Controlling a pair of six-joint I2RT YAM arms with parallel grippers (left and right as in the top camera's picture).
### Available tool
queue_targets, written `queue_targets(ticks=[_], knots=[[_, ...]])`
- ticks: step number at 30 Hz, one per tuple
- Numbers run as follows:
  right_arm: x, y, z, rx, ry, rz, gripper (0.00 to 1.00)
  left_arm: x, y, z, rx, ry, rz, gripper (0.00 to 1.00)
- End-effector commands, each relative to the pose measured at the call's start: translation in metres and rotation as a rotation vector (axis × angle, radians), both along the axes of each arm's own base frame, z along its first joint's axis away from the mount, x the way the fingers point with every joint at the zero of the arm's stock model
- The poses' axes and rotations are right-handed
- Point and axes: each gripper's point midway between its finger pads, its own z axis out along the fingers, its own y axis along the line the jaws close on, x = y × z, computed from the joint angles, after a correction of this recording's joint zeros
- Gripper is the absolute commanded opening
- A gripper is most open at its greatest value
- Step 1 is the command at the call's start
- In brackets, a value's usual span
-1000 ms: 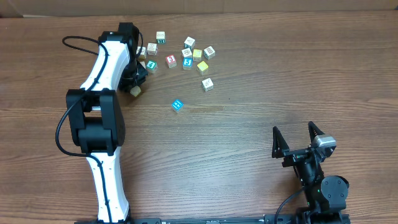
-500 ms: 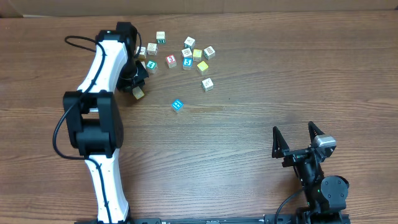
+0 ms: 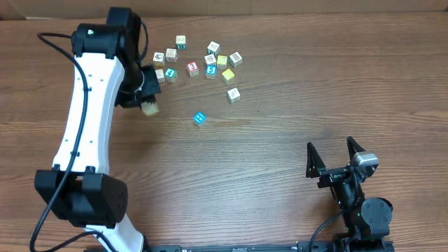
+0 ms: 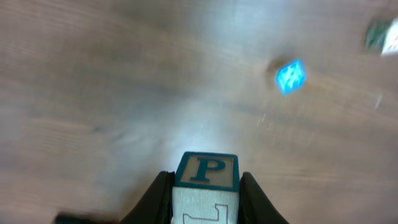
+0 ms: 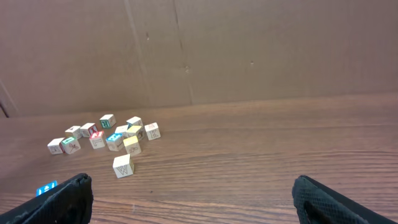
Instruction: Form a circle
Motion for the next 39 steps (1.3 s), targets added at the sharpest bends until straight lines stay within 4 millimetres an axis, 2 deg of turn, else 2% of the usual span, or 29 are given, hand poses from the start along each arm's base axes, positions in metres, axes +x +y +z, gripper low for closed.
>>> queue_targets(ticks=[1, 5, 10, 18, 23, 29, 34, 39], knots=[[0.0, -0.001, -0.001, 0.0, -0.005, -0.006, 1.0, -0.014, -0.002, 0.002, 0.041, 0.043, -0.12, 0.17], [0.0, -0.001, -0.001, 0.0, -0.005, -0.006, 1.0, -0.028, -0.019, -0.007, 0.046, 0.097, -0.266, 0.15], [0.0, -0.001, -0.001, 0.0, -0.005, -0.006, 1.0, -0.039, -0.043, -0.028, 0.055, 0.14, -0.373, 0.09], [0.0, -0.001, -0.001, 0.0, -0.005, -0.006, 1.0, -0.06, -0.072, -0.08, 0.099, 0.2, -0.548, 0.07], [0.0, -0.001, -0.001, 0.0, -0.005, -0.006, 1.0, -0.055, -0.079, -0.121, 0.163, 0.145, -0.62, 0.04], [0.0, -0.001, -0.001, 0.0, -0.005, -0.006, 1.0, -0.044, -0.09, -0.158, 0.151, 0.049, -0.708, 0.05], [0.0, -0.001, -0.001, 0.0, -0.005, -0.006, 1.0, -0.038, -0.093, -0.173, 0.147, 0.002, -0.757, 0.05], [0.0, -0.001, -0.001, 0.0, -0.005, -0.006, 1.0, -0.031, -0.096, -0.176, 0.143, -0.037, -0.755, 0.09]])
